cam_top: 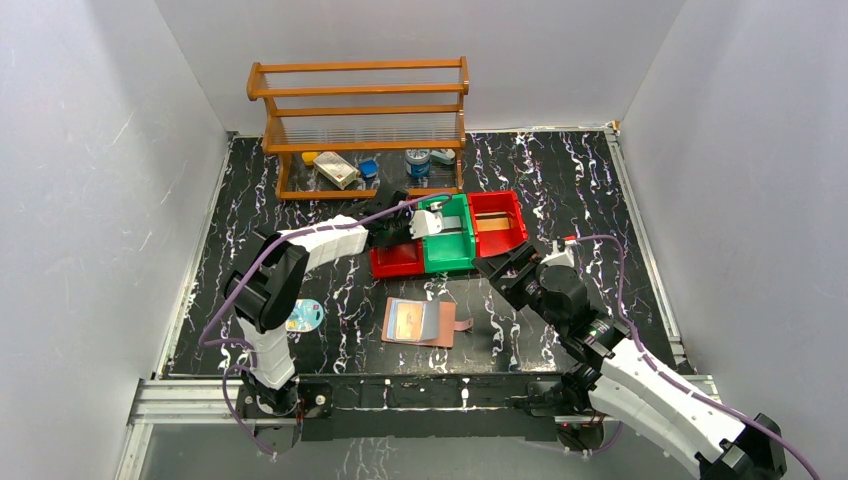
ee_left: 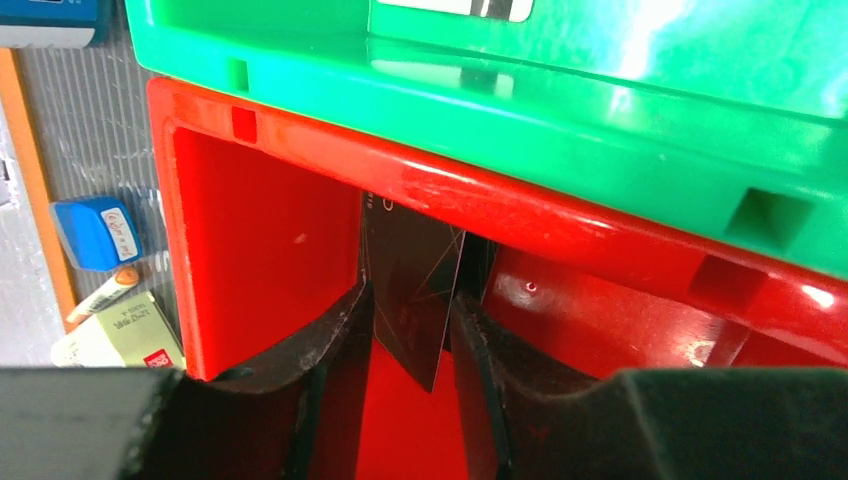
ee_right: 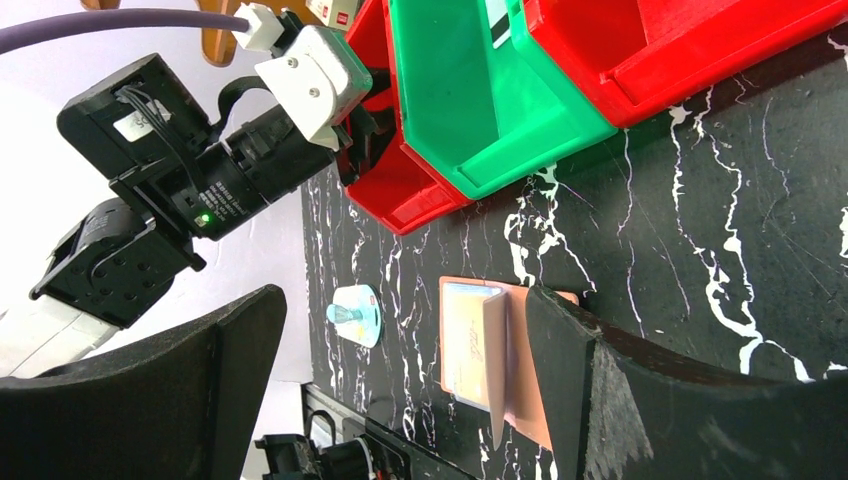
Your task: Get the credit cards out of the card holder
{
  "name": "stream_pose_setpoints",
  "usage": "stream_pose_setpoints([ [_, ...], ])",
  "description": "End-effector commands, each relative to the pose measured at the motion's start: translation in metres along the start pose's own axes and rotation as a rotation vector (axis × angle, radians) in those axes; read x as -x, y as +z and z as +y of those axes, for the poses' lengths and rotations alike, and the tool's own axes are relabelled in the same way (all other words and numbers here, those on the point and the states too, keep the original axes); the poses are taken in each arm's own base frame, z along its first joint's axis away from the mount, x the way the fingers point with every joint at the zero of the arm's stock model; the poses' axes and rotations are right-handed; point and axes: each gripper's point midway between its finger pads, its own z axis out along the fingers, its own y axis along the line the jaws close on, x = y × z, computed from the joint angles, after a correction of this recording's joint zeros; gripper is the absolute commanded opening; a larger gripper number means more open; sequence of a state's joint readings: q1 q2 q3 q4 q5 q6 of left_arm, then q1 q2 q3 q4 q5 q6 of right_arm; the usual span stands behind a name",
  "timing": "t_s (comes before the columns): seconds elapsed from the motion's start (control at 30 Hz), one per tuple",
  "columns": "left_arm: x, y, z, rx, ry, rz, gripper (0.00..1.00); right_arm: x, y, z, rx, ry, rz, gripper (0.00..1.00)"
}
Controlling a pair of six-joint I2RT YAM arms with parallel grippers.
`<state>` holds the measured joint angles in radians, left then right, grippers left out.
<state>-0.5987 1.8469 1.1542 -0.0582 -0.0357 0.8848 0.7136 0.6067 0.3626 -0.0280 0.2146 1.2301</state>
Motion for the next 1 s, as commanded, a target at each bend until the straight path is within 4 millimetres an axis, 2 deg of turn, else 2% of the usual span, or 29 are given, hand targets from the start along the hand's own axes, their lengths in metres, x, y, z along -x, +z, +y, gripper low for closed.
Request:
stream_pose_setpoints([
  [0.0,0.01,-0.014,0.0,-0.015,-0.04,-0.045,0.34,0.005,0.003,0.003,0.013,0.018,-0.024,0.98],
  [0.17,0.017,-0.025,0.002,-0.005,-0.088,-0.079,0.43,0.004,0.004,0.004,0.015,0.018,-0.019,0.98],
  [0.3,0.025,-0.04,0.013,0.036,-0.118,-0.112,0.44,0.002,0.004,0.009,0.038,0.006,-0.006,0.98],
  [0.43,0.043,-0.074,0.032,0.127,-0.211,-0.207,0.47,-0.001,0.004,0.018,0.078,-0.017,0.013,0.98],
  [0.5,0.051,-0.096,0.042,0.184,-0.293,-0.266,0.51,-0.003,0.004,0.025,0.099,-0.044,0.033,0.98],
  [0.57,0.054,-0.121,0.051,0.257,-0.404,-0.331,0.61,-0.006,0.006,0.03,0.104,-0.076,0.056,0.98],
  [0.6,0.051,-0.131,0.053,0.293,-0.465,-0.355,0.65,-0.007,0.007,0.033,0.105,-0.093,0.071,0.97],
  [0.67,0.045,-0.158,0.058,0.376,-0.593,-0.413,0.71,-0.013,0.009,0.04,0.109,-0.142,0.114,0.89],
  [0.77,0.021,-0.185,0.051,0.469,-0.768,-0.438,0.83,-0.019,0.016,0.046,0.054,-0.221,0.192,0.76],
  [0.87,-0.002,-0.202,0.035,0.499,-0.937,-0.429,0.93,-0.026,0.027,0.052,-0.003,-0.29,0.246,0.67],
  [0.97,-0.02,-0.212,0.014,0.48,-1.042,-0.384,0.97,-0.041,0.036,0.06,-0.038,-0.372,0.263,0.67],
])
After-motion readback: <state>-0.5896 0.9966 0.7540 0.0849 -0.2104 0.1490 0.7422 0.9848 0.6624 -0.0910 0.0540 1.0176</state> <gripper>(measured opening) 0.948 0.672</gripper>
